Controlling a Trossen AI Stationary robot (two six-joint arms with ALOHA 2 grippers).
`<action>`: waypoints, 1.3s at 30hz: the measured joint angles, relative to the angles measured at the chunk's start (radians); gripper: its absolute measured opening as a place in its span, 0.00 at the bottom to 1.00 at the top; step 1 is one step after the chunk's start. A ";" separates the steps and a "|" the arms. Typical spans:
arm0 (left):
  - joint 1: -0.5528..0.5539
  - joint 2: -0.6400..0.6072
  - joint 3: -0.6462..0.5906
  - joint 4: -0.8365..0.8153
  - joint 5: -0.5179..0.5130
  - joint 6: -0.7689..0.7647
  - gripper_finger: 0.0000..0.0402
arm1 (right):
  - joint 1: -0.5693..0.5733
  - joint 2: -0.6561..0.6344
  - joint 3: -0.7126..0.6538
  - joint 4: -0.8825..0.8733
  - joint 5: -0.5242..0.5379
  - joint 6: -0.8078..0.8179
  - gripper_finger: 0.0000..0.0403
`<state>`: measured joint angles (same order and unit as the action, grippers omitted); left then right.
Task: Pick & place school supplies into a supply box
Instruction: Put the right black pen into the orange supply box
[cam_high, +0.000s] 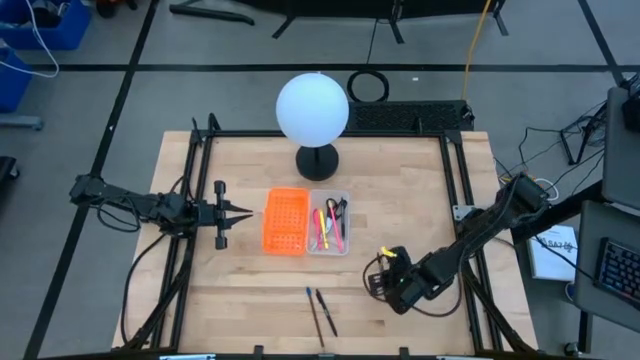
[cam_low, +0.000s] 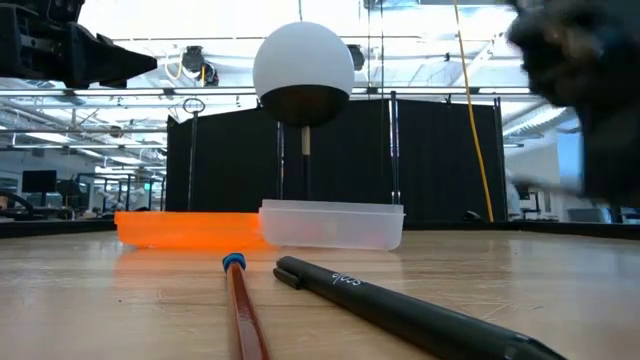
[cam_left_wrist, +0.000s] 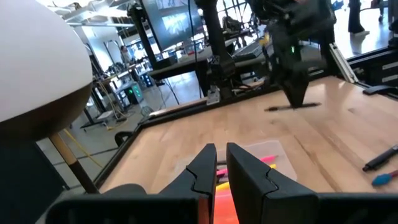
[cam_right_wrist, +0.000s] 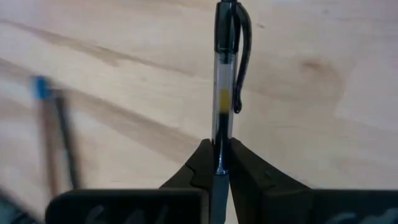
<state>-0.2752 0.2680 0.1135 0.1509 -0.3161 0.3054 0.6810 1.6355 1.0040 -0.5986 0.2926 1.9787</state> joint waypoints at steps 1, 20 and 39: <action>0.000 0.000 0.000 0.000 0.000 0.000 0.12 | -0.006 -0.018 0.002 0.003 0.029 -0.019 0.05; 0.000 0.000 0.000 0.011 0.000 0.004 0.12 | -0.522 -0.101 0.004 0.375 -0.037 -0.638 0.05; 0.000 0.000 0.000 0.026 0.000 0.006 0.12 | -0.663 0.225 0.333 0.317 -0.163 -0.812 0.05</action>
<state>-0.2752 0.2680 0.1135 0.1768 -0.3157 0.3115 0.0184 1.8604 1.3365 -0.2820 0.1291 1.1667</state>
